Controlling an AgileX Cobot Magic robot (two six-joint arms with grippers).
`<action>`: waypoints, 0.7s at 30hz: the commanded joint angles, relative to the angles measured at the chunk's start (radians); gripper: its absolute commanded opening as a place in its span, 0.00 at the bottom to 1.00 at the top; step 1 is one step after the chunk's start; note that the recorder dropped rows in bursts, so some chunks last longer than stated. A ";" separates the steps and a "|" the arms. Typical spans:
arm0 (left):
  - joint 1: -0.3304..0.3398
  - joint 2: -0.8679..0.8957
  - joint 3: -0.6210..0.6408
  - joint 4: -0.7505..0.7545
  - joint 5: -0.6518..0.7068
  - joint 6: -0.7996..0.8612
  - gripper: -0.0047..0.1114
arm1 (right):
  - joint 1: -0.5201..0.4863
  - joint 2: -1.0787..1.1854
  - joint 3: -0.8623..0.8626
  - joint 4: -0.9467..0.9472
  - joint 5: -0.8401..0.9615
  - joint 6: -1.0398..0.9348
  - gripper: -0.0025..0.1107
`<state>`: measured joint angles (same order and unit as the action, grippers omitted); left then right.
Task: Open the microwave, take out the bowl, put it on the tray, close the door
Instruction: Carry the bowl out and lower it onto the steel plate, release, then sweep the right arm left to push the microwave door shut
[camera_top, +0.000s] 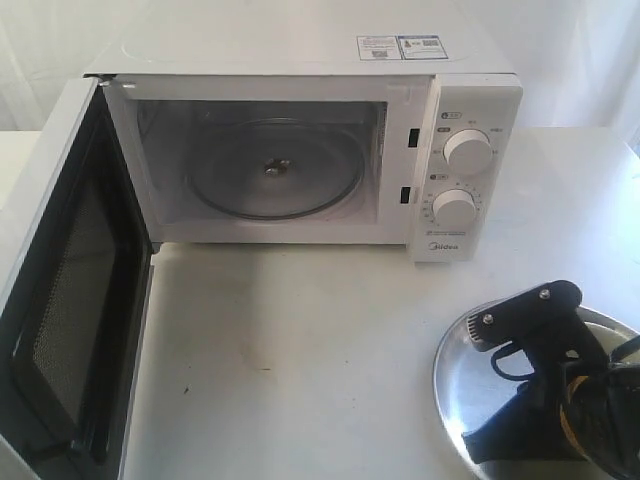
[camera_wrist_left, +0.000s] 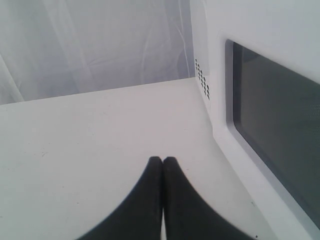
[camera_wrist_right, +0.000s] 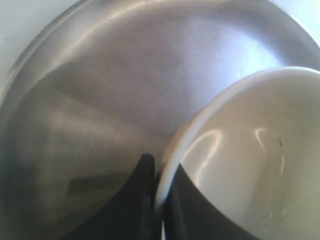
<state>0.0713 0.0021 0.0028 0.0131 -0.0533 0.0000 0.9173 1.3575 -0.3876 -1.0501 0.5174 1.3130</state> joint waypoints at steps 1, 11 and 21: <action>-0.002 -0.002 -0.003 -0.006 0.001 0.000 0.04 | 0.001 0.000 0.005 0.003 0.022 0.008 0.04; -0.002 -0.002 -0.003 -0.006 0.001 0.000 0.04 | 0.001 0.001 0.005 -0.009 -0.075 0.008 0.33; -0.002 -0.002 -0.003 -0.006 0.001 0.000 0.04 | 0.001 -0.188 -0.093 -0.197 -0.417 0.056 0.35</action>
<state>0.0713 0.0021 0.0028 0.0131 -0.0533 0.0000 0.9173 1.2521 -0.4501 -1.1780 0.2886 1.3603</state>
